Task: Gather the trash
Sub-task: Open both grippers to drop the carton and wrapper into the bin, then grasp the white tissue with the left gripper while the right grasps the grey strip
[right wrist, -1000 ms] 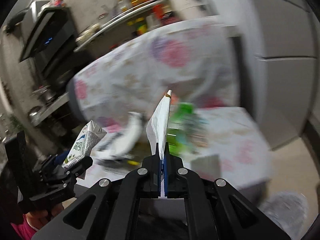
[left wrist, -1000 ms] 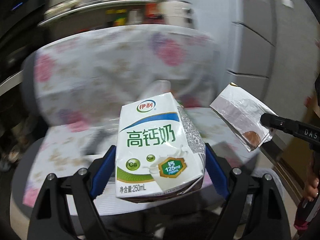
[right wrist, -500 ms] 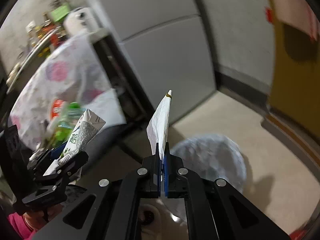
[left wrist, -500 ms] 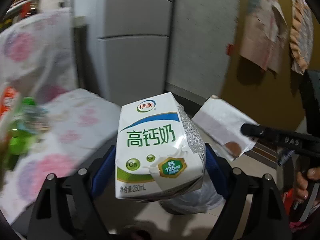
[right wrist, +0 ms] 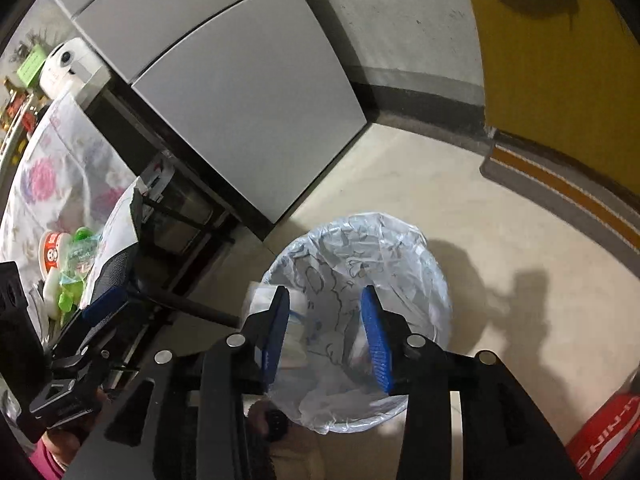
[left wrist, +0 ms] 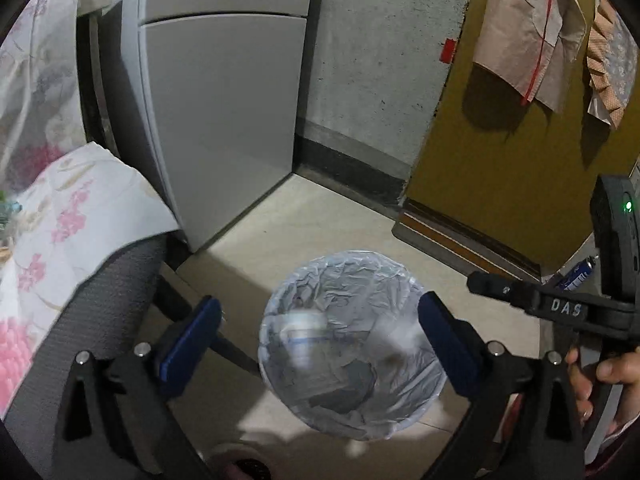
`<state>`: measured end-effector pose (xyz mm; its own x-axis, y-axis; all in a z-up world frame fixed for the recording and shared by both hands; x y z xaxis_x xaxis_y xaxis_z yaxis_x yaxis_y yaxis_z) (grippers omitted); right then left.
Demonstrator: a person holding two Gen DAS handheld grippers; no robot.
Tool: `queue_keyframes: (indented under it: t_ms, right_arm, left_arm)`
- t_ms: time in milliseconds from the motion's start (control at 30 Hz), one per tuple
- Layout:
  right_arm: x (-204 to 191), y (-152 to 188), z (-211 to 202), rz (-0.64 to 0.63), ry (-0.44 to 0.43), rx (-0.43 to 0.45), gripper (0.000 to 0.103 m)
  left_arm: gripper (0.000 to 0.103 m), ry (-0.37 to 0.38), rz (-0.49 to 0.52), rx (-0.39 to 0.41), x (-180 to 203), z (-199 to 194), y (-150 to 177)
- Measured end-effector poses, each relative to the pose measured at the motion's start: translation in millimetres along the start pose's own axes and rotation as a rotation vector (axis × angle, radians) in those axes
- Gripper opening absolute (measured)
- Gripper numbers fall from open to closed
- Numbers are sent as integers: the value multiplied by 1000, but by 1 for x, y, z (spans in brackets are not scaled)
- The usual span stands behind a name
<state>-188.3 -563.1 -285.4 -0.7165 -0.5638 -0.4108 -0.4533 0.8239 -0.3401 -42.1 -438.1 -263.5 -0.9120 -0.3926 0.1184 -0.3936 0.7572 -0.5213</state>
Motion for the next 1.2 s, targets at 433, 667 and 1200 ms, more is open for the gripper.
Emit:
queue_keyframes:
  t_ms: [433, 667, 1200]
  right_arm:
    - [-141, -9, -74, -366, 15, 178, 37]
    - [-229, -1, -84, -505, -55, 185, 37]
    - [-445, 82, -7, -884, -263, 5, 46]
  left_arm:
    - [96, -239, -110, 50, -78, -85, 16]
    - [96, -359, -232, 34, -147, -141, 53]
    - [96, -688, -685, 98, -301, -309, 187]
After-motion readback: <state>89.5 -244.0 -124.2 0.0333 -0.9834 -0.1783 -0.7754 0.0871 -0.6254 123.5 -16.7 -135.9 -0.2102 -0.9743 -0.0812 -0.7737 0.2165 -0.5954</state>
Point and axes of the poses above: each gripper's, at about its wrist camera, not at the fingertips, and z roughly the way its jaws point, x to its right, y to its underside, the point moved 6 cm from there along z, roughly the way its jaws point, and after that the axes turned 11 degrees about -x, right-handed, at the moved point
